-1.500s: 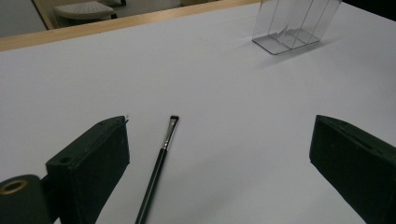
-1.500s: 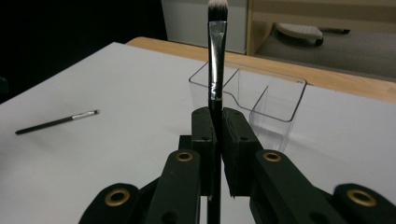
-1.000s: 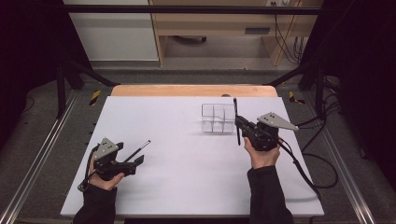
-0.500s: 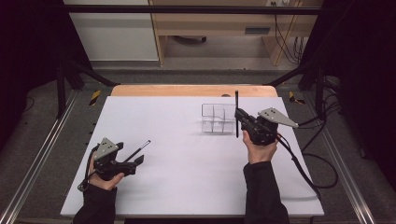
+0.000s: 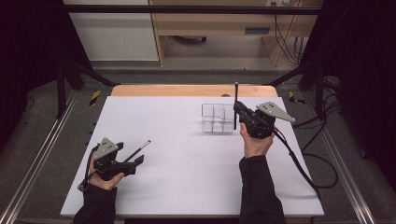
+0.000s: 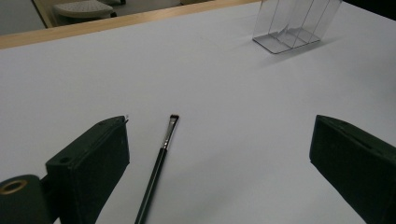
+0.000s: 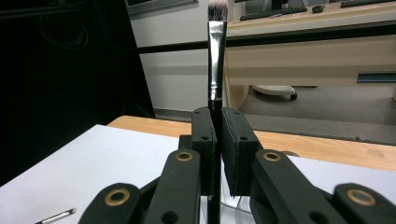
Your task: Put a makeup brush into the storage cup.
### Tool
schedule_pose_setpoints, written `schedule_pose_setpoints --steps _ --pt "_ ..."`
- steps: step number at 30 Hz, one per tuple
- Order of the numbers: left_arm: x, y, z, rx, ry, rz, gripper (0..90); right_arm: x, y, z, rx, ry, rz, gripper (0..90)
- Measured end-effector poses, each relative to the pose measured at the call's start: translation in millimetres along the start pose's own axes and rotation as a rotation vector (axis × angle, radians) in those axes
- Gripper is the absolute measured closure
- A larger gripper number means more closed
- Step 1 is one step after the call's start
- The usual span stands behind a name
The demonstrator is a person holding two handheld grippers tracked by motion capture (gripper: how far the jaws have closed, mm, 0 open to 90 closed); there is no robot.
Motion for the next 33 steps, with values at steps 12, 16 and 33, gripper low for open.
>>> schedule_pose_setpoints --steps 12,16,33 --pt "-0.5 -0.2 -0.1 0.002 -0.004 0.000 4.3 1.9 15.7 1.2 0.010 0.004 -0.007 84.6" --pt "-0.6 -0.2 -0.1 0.002 -0.003 0.000 4.3 2.5 18.9 2.5 0.016 0.004 -0.007 84.6" --pt "-0.9 -0.3 -0.1 0.003 -0.005 0.000 4.3 3.6 38.1 5.7 0.022 0.012 -0.023 84.6"
Point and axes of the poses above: each handheld gripper's, and its own axes: y roughly forward along the jaws, z roughly out of its top, x roughly to its right, the point moved 1 cm from there along y, roughly forward along the jaws, and after that the axes turned 5 degrees about x, right-handed, at the moved point
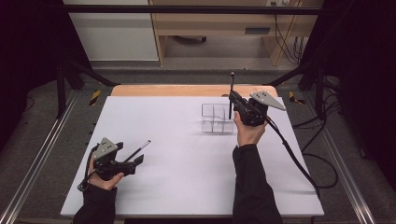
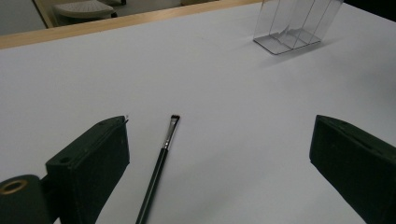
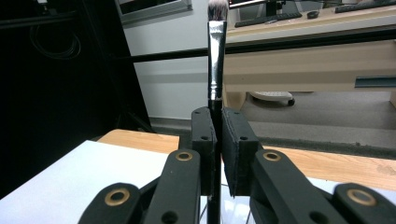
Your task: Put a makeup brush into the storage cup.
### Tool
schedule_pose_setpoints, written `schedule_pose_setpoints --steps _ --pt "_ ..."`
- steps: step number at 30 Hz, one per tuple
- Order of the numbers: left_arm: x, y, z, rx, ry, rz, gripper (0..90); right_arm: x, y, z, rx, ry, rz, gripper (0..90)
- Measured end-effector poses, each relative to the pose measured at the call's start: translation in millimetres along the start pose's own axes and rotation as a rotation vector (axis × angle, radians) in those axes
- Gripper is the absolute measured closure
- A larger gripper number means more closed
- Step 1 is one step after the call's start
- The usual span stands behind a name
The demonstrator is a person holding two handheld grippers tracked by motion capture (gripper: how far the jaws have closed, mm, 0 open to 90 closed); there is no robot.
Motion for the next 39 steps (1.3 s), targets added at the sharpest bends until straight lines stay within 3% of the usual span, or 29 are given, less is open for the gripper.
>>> schedule_pose_setpoints --steps 24,39 --pt "-1.0 -0.4 -0.1 0.003 -0.005 -0.001 4.3 7.0 30.6 -6.8 0.010 0.002 -0.023 84.5" --pt "-0.8 -0.1 -0.3 0.002 -0.003 -0.002 4.3 11.1 46.2 -18.2 -0.015 -0.014 -0.039 84.5"
Point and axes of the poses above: each handheld gripper's, and its own axes: y roughly forward along the jaws, z roughly out of its top, x roughly to its right, the point moved 1 cm from there along y, roughly forward along the jaws, and after that the axes turned 5 degrees about x, right-handed, at the moved point
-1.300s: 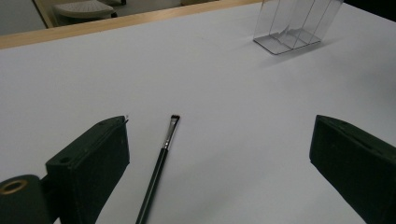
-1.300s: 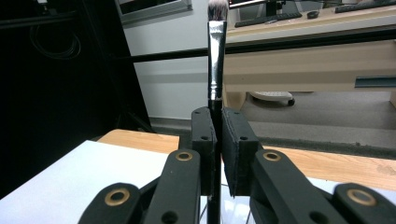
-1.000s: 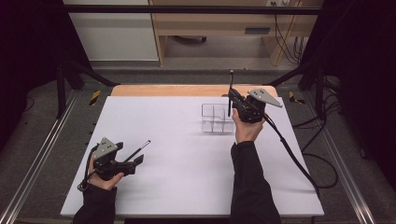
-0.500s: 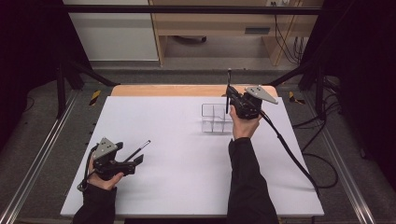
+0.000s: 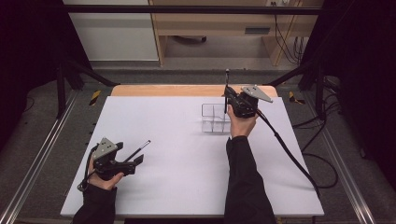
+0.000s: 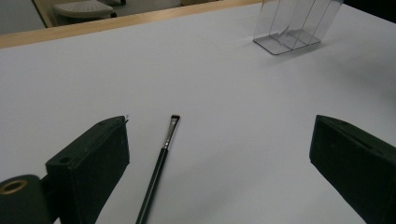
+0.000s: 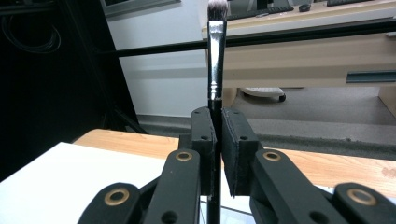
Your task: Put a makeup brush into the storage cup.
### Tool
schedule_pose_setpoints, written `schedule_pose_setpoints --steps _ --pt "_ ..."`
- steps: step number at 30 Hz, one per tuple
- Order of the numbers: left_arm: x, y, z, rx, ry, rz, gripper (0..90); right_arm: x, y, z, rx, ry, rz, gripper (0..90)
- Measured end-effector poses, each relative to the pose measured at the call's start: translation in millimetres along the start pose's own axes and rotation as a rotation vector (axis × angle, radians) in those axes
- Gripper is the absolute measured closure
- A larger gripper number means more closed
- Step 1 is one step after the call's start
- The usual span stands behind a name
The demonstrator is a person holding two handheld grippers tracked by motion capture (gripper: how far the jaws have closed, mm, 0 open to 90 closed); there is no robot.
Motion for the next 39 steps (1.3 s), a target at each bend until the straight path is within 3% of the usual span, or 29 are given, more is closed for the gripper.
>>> schedule_pose_setpoints --steps 22,39 --pt "-0.5 0.6 -0.7 -0.002 -0.001 -0.001 4.3 -1.1 21.0 -21.7 -0.027 0.000 -0.004 84.5" --pt "-0.5 0.6 -0.9 -0.003 -0.001 -0.001 4.3 -6.7 25.6 -37.8 -0.075 -0.023 -0.002 84.5"
Point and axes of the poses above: each handheld gripper's, and its own axes: y roughly forward along the jaws, z roughly out of its top, x roughly to its right, the point moved 1 cm from there along y, roughly forward along the jaws, and after that the axes turned 5 degrees about x, right-handed, at the moved point
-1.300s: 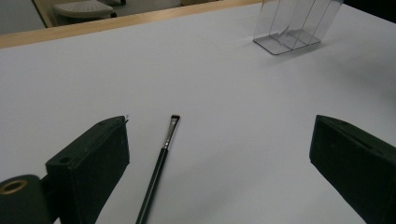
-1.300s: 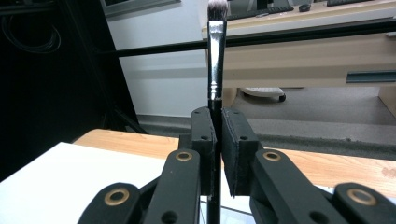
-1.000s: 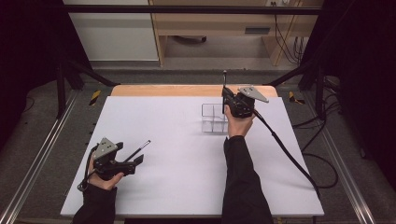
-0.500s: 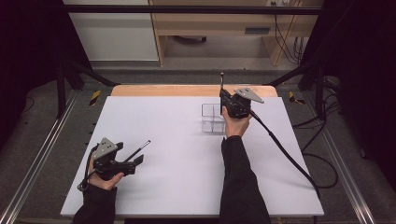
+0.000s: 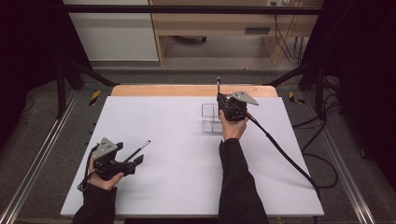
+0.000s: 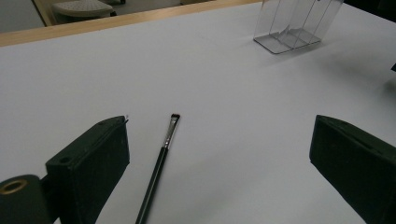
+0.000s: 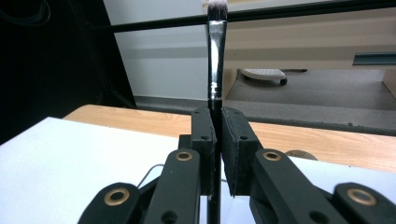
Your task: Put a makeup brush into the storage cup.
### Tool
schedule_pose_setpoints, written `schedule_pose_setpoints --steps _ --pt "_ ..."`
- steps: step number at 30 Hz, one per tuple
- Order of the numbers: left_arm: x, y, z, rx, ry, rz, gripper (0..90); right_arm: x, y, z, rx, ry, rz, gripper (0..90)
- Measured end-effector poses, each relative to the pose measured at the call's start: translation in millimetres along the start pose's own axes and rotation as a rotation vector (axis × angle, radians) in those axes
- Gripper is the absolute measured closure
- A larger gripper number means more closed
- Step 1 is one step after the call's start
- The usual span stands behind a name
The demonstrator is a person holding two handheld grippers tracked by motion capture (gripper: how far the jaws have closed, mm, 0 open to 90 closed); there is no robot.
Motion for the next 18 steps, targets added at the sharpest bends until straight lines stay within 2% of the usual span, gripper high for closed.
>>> schedule_pose_setpoints --steps 13,18 --pt "0.1 -0.1 0.0 0.000 0.000 0.000 4.3 -8.6 0.8 -14.8 -0.037 -0.032 0.002 84.5" --pt "0.2 -0.1 0.1 0.000 0.001 0.000 4.3 -8.2 -1.6 -20.7 -0.044 -0.026 0.003 84.5"
Point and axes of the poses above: each handheld gripper's, and its own axes: y roughly forward along the jaws, z roughly out of its top, x roughly to its right, the point moved 1 cm from there along y, roughly forward along the jaws, and after that the axes turned 5 degrees about x, right-handed, at the moved point
